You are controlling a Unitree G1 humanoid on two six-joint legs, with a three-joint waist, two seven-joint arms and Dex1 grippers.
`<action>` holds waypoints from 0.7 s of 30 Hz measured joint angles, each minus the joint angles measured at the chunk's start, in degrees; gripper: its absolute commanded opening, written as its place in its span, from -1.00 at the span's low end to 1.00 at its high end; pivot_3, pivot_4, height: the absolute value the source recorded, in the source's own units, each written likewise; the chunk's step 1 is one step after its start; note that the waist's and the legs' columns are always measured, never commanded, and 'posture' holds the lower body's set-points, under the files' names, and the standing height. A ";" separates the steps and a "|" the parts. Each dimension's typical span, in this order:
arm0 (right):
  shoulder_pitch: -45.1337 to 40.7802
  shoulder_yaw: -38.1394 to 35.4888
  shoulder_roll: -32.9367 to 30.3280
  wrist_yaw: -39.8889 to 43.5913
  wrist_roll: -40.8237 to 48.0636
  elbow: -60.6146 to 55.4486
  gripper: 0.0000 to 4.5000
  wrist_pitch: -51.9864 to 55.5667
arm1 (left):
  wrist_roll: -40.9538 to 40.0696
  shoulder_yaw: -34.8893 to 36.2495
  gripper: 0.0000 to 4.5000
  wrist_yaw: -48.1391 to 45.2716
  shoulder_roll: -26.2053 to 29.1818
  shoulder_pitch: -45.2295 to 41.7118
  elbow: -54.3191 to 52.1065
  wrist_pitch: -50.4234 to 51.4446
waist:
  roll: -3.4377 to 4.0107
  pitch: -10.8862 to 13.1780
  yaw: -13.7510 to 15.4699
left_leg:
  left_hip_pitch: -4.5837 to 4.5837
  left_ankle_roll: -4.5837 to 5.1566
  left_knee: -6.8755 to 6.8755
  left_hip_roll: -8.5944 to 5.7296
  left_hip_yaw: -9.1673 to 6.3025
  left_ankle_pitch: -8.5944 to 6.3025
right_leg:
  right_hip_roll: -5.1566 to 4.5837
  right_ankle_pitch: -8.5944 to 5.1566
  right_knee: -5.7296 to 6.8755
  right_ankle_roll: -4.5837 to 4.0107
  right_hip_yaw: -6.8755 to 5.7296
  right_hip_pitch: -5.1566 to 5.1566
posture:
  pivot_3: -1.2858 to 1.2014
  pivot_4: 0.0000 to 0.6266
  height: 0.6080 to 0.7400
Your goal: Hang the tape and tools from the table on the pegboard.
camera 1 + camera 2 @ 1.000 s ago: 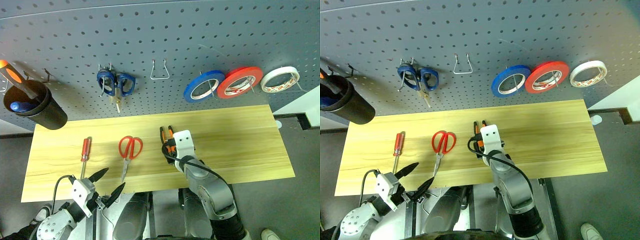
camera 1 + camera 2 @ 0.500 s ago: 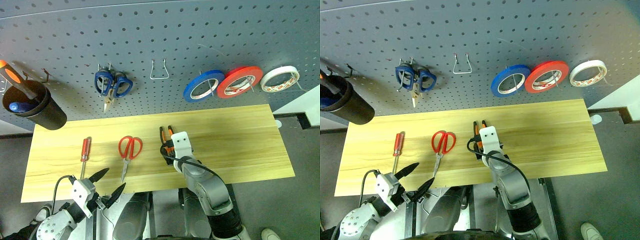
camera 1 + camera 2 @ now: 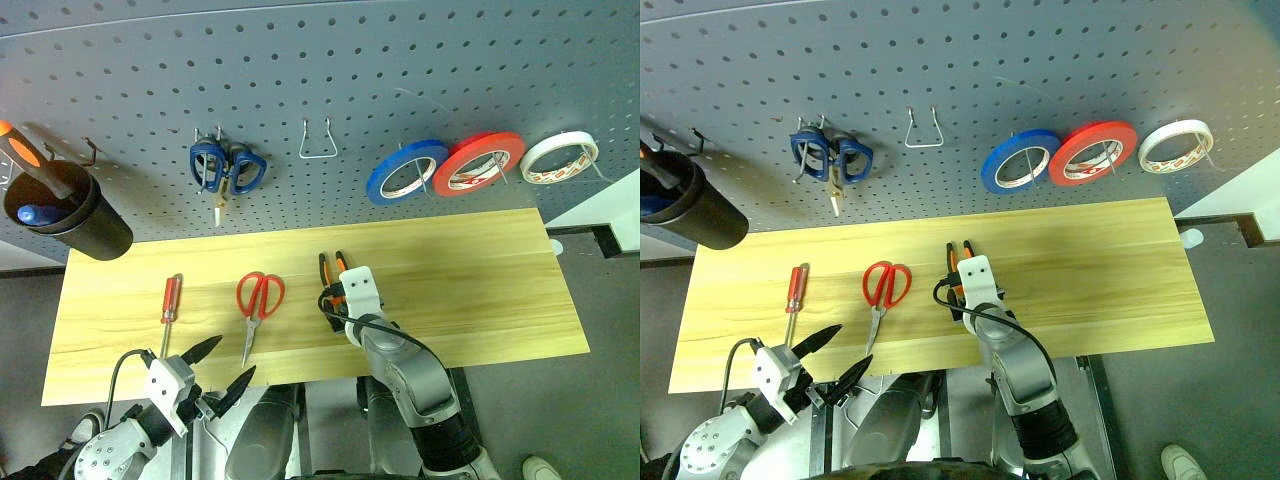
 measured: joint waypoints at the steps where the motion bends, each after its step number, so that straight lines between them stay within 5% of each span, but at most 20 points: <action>1: -0.11 0.01 0.00 -0.02 0.00 0.25 0.70 -0.26 | -0.01 0.00 1.00 0.09 0.00 0.15 -0.53 0.31 | 0.00 0.00 0.03 | 0.00 0.00 0.00 0.00 0.00 0.00 | 0.00 0.00 0.00 0.00 0.00 0.00 | 0.07 0.34 0.80; 10: -1.11 0.02 0.03 -0.09 0.00 3.05 0.70 -2.34 | -0.01 0.00 1.00 0.94 0.02 0.83 -2.09 1.05 | 0.00 0.00 0.00 | 0.00 0.00 0.00 0.00 0.00 0.00 | 0.00 0.00 0.01 0.00 0.00 0.00 | 0.07 0.33 0.80; 15: -2.17 0.00 0.09 -0.21 0.01 4.04 0.03 -3.35 | -0.02 0.00 1.00 1.12 0.02 1.25 -2.92 1.09 | 0.01 0.01 0.01 | 0.00 0.00 0.01 0.00 0.01 0.00 | 0.00 0.00 0.01 0.00 0.00 0.00 | 0.07 0.33 0.80; 21: -2.16 -0.01 0.09 -0.22 0.02 4.07 -0.03 -3.44 | -0.02 0.00 1.00 1.09 0.02 1.26 -2.89 1.11 | 0.01 0.01 0.01 | 0.00 0.00 0.01 0.00 0.01 0.00 | 0.00 0.00 0.01 -0.01 0.00 0.00 | 0.06 0.34 0.80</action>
